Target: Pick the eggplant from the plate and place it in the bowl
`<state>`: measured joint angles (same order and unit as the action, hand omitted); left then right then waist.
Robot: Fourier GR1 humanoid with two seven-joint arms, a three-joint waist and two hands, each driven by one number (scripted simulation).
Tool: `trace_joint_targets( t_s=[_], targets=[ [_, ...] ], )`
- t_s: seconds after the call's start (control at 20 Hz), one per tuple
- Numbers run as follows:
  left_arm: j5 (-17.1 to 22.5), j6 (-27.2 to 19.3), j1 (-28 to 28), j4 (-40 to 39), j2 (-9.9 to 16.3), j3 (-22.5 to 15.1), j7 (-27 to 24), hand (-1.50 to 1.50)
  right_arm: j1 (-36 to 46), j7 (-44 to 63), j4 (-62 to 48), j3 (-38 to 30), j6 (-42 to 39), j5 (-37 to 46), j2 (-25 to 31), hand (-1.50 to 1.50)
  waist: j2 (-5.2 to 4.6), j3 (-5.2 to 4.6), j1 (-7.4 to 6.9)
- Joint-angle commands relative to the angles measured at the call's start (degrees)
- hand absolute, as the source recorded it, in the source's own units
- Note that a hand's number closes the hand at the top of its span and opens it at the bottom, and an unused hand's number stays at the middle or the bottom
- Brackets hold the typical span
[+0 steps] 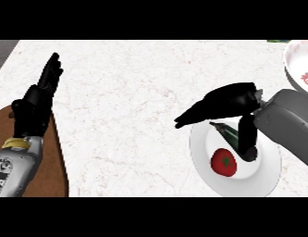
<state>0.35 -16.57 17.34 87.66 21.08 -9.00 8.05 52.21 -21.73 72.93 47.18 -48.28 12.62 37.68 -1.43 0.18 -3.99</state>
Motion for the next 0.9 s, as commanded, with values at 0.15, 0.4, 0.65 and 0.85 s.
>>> trace_joint_targets(
  t_s=[0.15,0.4,0.65,0.85],
  targets=[
    [-0.56,-0.19,-2.43,1.20,-0.97,-0.46,-0.73,0.00,1.55,-15.34,-3.24,12.78,0.36,11.54,1.99,-1.50,0.62,-0.09,0.86],
    [-0.41,1.11,-3.88,1.13,0.14,0.80,-1.39,0.00,3.41,-20.49,-13.75,18.78,9.38,18.80,-0.26,-1.50,0.69,-0.14,1.19],
    [-0.93,0.65,-3.15,2.03,-0.12,1.91,0.25,0.00,2.29,-23.15,-22.78,21.05,15.82,21.10,-6.43,-1.50,0.86,-0.14,1.99],
    [-1.17,0.99,-1.51,0.60,-0.31,2.74,1.69,0.00,3.90,-28.71,-29.62,22.34,18.46,23.00,-7.43,-1.50,0.82,-0.15,2.45]
  ],
)
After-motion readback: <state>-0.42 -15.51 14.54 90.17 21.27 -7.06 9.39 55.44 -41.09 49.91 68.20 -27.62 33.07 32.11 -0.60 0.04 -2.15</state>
